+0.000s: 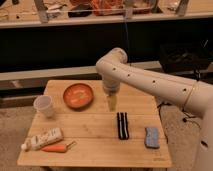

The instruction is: Move the arm in a circular motion

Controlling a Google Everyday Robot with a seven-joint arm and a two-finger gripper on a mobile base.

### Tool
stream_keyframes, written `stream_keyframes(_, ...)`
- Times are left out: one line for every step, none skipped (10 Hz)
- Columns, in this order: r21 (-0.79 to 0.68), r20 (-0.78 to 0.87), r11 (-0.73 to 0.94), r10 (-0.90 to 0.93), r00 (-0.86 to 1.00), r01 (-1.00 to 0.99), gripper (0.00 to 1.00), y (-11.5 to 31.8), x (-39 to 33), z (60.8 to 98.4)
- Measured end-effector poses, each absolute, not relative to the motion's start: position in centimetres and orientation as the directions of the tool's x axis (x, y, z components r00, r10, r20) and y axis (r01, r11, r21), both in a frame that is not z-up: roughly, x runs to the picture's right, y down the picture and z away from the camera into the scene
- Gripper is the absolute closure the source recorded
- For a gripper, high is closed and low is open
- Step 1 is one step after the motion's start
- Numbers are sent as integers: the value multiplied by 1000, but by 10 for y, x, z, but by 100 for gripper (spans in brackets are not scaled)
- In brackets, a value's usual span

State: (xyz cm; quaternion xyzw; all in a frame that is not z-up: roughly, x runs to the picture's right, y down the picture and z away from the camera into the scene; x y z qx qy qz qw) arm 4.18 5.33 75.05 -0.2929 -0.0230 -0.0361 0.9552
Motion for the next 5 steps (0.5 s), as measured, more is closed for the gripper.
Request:
stream_keyframes(-563,62,824,-41,997,68,20,54,52,750)
stream_keyframes(-567,58,822,-24,998,53,20,55,59,751)
stream_keyframes(-572,61,819,-14,998,46,20,56,59,751)
stream_keyframes(-578,61,816,3,998,33,20,57,59,751)
stream_keyframes(-585,46,811,25,999,7,20,61,73,749)
